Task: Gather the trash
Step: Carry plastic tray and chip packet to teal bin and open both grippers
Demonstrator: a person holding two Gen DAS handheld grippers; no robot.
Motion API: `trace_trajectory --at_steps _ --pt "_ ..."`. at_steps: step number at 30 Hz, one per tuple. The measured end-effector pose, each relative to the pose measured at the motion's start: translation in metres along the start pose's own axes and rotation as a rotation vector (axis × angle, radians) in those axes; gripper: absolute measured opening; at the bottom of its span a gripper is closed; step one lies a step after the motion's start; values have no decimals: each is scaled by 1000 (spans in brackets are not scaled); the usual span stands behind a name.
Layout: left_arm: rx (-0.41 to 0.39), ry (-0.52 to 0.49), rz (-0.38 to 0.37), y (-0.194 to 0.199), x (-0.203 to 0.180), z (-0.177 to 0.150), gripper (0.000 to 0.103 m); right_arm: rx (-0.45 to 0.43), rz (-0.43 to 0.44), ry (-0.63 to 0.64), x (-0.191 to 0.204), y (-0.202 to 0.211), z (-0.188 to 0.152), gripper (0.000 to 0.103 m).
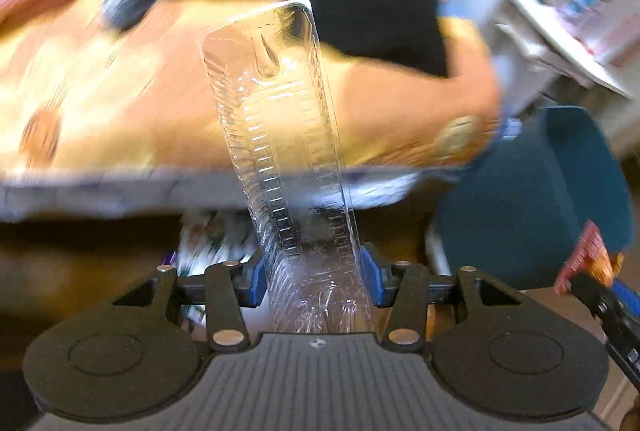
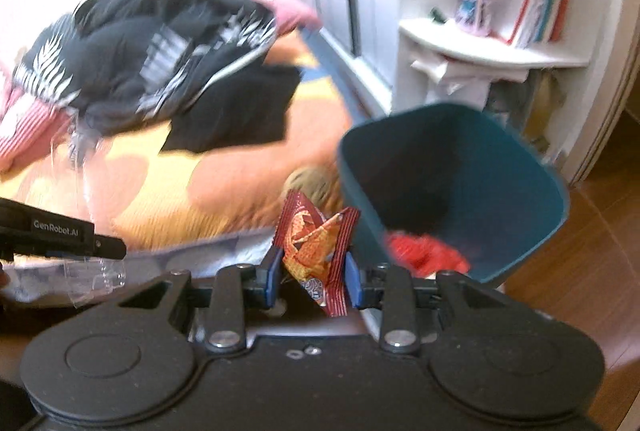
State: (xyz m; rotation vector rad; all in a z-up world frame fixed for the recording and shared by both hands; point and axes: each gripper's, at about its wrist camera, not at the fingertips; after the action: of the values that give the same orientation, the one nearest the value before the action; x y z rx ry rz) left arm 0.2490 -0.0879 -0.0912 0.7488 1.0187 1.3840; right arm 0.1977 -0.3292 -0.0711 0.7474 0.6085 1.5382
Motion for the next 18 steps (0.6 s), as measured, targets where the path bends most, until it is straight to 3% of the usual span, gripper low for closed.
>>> trace_trajectory --at_steps 8,18 --pt "-83 -296 -80 22 -124 44 46 -16 -85 -94 -66 -7 20 32" --pt "-19 -452 -175 -23 -242 69 46 49 -114 -147 -110 -37 14 32"
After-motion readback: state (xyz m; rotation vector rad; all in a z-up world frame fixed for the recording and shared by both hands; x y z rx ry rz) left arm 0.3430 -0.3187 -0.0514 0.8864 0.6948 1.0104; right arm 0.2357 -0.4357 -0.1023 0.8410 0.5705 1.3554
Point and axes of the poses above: each gripper's, at about its wrist camera, not at the fingertips, and y roughly against the way its jaws point, x to its left, z to its top, and after that the axes turned 1 degree about -z, right-handed
